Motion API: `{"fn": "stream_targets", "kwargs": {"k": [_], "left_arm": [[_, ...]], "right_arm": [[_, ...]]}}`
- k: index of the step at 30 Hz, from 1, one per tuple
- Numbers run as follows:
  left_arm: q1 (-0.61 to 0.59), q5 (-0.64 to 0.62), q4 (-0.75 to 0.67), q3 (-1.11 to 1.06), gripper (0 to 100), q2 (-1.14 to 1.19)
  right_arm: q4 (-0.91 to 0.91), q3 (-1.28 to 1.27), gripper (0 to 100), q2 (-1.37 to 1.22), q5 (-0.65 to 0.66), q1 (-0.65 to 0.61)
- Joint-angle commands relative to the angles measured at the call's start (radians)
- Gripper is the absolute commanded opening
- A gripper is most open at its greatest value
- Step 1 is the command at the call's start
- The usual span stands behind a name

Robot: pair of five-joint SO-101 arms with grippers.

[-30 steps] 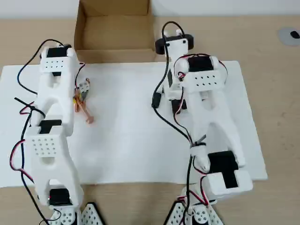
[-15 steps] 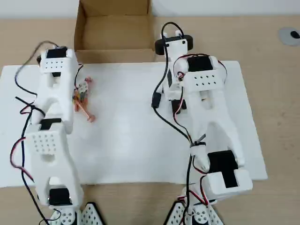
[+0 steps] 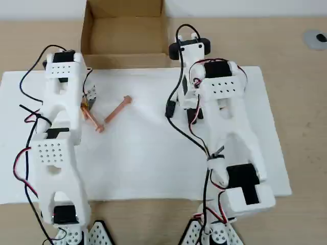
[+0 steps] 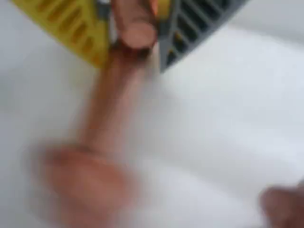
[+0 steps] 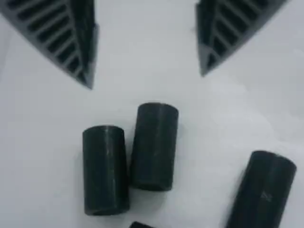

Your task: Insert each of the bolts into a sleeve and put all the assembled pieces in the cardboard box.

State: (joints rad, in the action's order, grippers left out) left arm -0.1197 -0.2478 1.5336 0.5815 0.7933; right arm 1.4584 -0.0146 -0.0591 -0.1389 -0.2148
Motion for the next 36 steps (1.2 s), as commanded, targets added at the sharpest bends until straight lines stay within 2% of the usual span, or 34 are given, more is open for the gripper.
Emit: {"fn": "stream_targets", "kwargs": {"k": [1,6,13,18,22,29,36], "left_arm": [[-0.006,-0.003,-0.015,0.015,1,0.035],[-0.011,-0.015,-0.003,0.035,1,-0.004],[0.011,0.049,0.063,-0.008,1,-0.358],[0.038,0.120,0.109,-0.183,1,-0.611],[0.008,0.198,0.110,-0.364,1,-0.746],[-0.066,0.242,0.077,-0.652,1,-0.869],[-0.098,0.276,0.041,-0.816,1,-0.993]], "right_arm": [[-0.011,0.007,18.1,0.004,0.006,-0.001],[-0.011,0.007,18.1,0.004,0.006,-0.001],[-0.009,0.007,18.1,0.004,0.006,0.001],[-0.009,0.007,18.1,0.005,0.006,0.002],[-0.009,0.007,18.1,0.005,0.006,-0.004],[-0.011,0.007,18.1,0.005,0.006,-0.004],[-0.009,0.004,18.1,0.005,0.006,-0.004]]}}
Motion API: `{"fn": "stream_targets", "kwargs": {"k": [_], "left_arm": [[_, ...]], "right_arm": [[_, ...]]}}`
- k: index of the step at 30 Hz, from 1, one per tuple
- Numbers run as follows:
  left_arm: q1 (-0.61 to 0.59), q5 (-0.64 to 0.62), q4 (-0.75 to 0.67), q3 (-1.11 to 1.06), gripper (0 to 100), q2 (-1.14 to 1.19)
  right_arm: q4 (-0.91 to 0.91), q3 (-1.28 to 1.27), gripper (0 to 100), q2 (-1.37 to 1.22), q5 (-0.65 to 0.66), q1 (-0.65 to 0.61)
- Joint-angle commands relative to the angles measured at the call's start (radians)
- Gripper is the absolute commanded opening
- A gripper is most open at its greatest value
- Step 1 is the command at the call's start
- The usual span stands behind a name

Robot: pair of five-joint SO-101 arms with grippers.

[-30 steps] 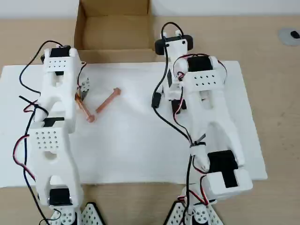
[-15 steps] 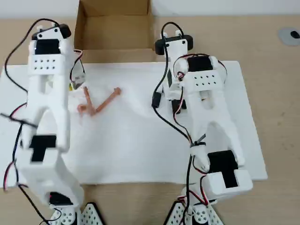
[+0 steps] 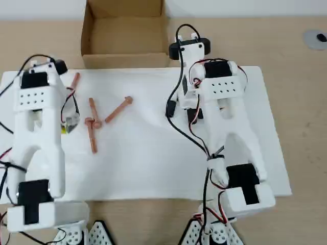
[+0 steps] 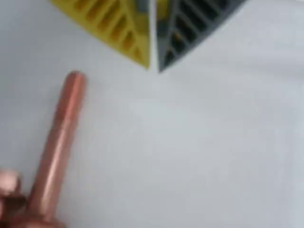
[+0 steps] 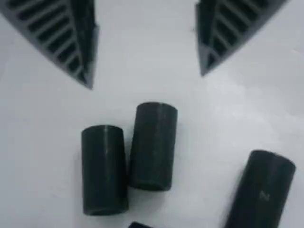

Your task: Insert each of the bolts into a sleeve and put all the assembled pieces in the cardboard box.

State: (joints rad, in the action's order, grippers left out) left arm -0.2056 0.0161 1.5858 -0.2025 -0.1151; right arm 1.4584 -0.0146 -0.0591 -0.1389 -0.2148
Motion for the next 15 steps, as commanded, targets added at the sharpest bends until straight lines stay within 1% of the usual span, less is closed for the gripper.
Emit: {"fn": "stream_targets", "kwargs": {"k": [1,3,8,11,13,15], "left_arm": [[-0.012,0.014,-0.012,-0.049,1,-0.104],[-0.017,0.014,-0.015,-0.080,1,-0.140],[-0.002,0.006,-0.120,-0.158,2,-0.163],[0.032,0.005,-0.181,-0.224,9,-0.134],[0.046,-0.008,-0.252,-0.256,13,-0.094],[0.054,-0.044,-0.315,-0.261,13,-0.044]], "right_arm": [[-0.005,0.004,18.1,0.005,0.006,-0.004],[0.021,0.007,18.1,0.005,0.006,-0.004],[0.046,0.005,18.1,0.005,0.006,0.001],[0.043,0.005,18.1,0.005,0.006,0.001],[0.041,0.005,18.0,0.005,0.008,0.001],[0.041,0.005,18.0,0.005,0.008,0.001]]}}
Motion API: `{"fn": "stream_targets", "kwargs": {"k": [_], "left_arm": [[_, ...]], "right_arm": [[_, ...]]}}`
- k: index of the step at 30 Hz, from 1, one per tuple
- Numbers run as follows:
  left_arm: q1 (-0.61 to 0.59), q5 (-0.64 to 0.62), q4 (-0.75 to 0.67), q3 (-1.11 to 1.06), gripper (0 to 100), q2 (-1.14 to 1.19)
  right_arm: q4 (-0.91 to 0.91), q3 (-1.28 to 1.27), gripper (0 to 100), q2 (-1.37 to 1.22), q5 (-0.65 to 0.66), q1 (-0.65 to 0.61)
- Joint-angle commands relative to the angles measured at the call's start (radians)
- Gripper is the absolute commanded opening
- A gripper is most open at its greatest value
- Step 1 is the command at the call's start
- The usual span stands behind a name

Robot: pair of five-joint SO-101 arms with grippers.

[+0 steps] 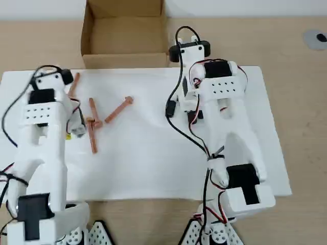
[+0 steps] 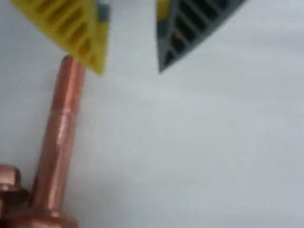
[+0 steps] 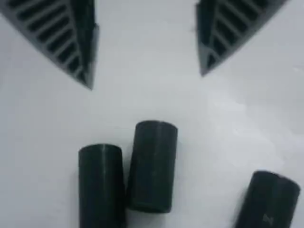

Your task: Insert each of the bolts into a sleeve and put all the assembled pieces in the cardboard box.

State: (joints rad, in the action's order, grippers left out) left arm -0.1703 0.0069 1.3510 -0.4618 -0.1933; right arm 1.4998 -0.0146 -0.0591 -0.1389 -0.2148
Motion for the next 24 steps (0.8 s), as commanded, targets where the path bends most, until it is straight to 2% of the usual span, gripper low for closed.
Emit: {"fn": "stream_targets", "kwargs": {"k": [1,8,13,17,24], "left_arm": [[0.026,-0.049,-0.109,0.003,12,0.062],[0.098,-0.114,-0.157,0.078,10,0.220],[0.091,-0.130,-0.189,0.106,10,0.283],[0.092,-0.196,-0.206,0.107,10,0.280],[0.038,-0.316,-0.394,0.015,10,0.283]], "right_arm": [[-0.002,0.005,18.0,0.005,0.008,0.001],[0.000,0.005,18.0,0.004,0.008,-0.002],[0.000,0.005,18.0,0.004,0.008,-0.004],[-0.002,0.007,18.0,0.004,0.008,-0.004],[-0.002,0.008,18.0,0.002,0.008,-0.005]]}}
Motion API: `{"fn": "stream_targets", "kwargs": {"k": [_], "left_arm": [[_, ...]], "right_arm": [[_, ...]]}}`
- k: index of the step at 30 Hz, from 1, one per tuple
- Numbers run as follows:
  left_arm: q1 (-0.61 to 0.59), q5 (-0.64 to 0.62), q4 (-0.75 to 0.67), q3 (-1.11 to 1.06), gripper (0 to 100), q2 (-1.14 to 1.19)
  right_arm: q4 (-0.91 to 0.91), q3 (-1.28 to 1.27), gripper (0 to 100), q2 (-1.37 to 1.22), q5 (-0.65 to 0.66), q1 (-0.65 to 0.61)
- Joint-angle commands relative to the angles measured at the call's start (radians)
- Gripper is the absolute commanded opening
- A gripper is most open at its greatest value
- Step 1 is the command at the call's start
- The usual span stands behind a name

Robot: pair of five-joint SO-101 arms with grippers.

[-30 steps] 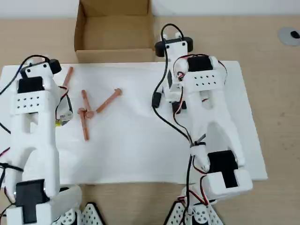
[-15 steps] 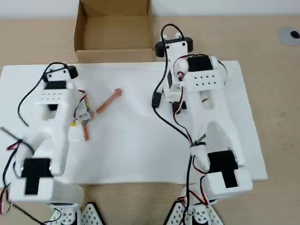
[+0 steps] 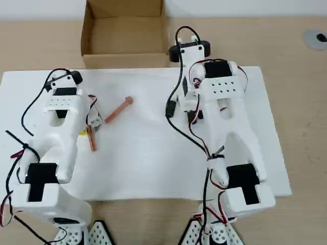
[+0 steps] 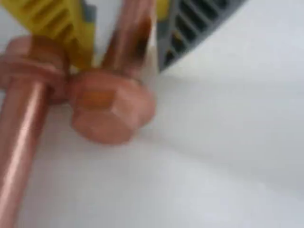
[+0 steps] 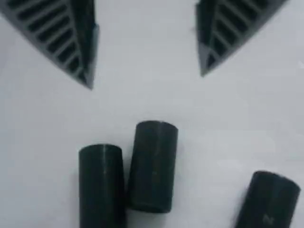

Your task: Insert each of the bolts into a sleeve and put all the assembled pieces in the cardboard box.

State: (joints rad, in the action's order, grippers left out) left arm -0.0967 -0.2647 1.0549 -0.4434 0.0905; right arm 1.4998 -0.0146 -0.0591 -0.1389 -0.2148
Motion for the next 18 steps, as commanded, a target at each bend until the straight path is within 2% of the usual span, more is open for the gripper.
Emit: {"fn": "stream_targets", "kwargs": {"k": [1,11,16,18], "left_arm": [[-0.038,-0.051,-0.106,-0.006,10,-0.001],[-0.035,-0.048,-0.106,-0.002,10,-0.008],[-0.035,-0.046,-0.117,-0.038,10,-0.085],[-0.035,-0.044,-0.144,-0.064,4,-0.094]], "right_arm": [[-0.002,0.016,18.0,-0.002,0.008,-0.005],[-0.002,0.051,18.0,-0.004,0.008,-0.005],[-0.002,0.053,18.0,-0.004,0.008,-0.005],[-0.002,0.053,18.0,-0.004,0.008,-0.005]]}}
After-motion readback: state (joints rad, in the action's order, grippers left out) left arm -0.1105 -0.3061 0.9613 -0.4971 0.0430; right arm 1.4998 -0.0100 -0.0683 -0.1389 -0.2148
